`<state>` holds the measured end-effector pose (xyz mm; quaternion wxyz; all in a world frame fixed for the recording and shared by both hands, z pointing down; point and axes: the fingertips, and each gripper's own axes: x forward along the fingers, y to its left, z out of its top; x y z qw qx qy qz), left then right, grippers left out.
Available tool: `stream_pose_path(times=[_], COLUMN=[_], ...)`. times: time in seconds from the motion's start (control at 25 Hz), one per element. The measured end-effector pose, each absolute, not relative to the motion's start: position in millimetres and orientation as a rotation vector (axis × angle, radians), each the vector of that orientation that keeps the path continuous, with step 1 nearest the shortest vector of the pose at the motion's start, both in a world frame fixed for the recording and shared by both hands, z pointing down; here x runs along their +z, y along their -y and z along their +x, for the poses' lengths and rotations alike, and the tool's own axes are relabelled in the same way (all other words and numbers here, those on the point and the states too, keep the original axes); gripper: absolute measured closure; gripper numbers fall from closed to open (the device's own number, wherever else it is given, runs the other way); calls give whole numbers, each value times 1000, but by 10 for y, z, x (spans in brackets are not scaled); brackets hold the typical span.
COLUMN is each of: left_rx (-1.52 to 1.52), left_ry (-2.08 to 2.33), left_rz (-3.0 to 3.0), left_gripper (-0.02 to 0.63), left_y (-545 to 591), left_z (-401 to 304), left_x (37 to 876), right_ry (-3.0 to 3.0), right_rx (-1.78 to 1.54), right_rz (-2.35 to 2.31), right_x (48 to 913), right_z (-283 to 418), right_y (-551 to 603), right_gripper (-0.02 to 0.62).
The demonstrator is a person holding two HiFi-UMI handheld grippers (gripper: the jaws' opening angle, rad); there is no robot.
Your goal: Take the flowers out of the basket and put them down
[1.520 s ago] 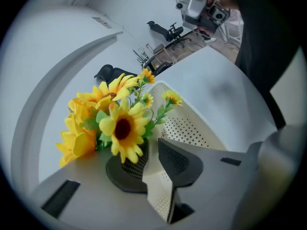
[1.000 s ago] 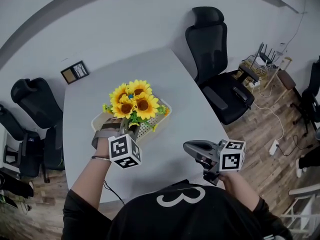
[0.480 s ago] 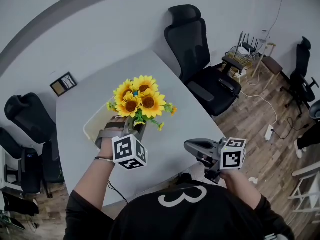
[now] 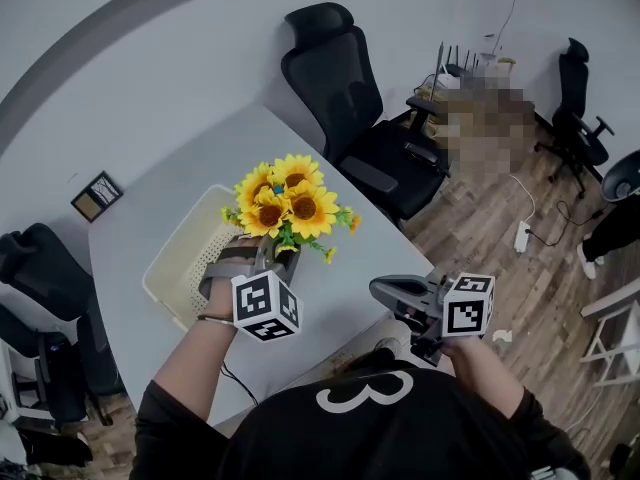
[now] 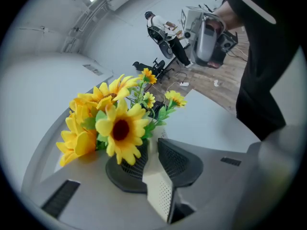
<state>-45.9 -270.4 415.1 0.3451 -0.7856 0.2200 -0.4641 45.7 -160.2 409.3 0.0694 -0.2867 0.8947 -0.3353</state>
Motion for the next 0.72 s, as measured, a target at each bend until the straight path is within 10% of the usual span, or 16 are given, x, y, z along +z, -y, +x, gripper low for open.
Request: stream_pose_path(times=[0.72], left_rx=[-1270], left_ry=[-375], left_rz=[-2118], left_gripper=[529], left_y=[2855], left_z=[224], left_x=[4826], right_ry=[-2595], right_rx=[-1067], right_rz=[-978], right_x=[4281], right_z=[1020], right_y=[1760], right_gripper=[586])
